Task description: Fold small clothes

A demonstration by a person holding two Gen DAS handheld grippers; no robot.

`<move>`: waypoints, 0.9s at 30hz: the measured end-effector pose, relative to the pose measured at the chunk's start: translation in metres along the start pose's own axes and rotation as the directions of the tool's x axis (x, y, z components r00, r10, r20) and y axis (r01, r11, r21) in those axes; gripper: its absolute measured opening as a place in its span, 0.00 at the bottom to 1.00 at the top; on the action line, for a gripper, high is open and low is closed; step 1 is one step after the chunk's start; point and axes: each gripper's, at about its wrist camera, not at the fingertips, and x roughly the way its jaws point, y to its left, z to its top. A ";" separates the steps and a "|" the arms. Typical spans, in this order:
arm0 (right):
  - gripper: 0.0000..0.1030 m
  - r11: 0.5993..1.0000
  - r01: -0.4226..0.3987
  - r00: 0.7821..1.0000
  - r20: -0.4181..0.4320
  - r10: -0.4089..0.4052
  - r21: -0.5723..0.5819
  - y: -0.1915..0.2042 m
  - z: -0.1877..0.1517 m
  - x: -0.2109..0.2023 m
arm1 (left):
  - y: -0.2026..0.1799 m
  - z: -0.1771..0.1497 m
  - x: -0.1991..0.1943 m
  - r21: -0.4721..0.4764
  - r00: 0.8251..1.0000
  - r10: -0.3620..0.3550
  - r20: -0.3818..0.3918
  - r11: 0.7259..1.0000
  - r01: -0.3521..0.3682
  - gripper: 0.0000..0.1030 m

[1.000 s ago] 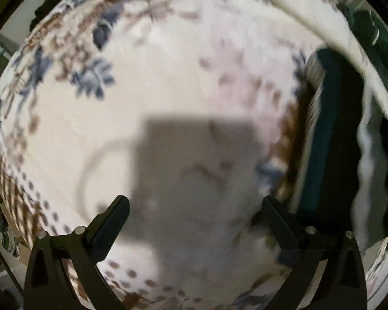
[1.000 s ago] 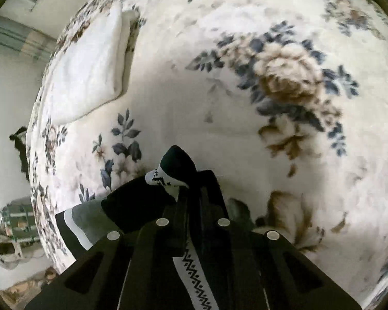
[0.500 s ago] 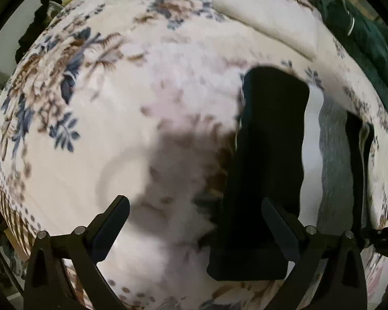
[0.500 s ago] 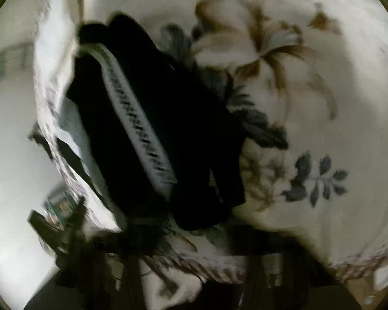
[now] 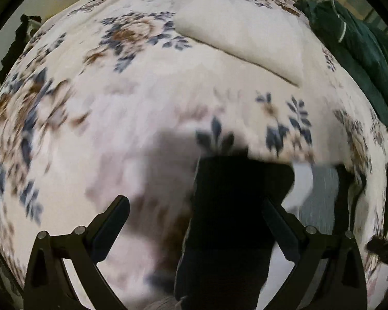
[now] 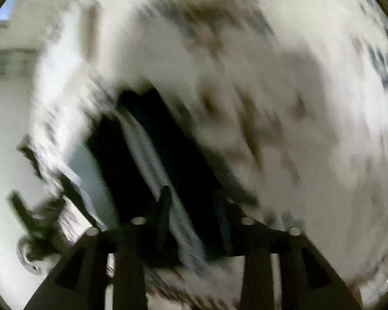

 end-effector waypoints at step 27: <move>0.03 0.977 -0.025 0.999 0.031 0.032 -0.212 0.062 0.103 0.069 | 0.066 -0.029 -0.006 -0.149 0.998 -0.030 -0.052 0.989 0.022 1.00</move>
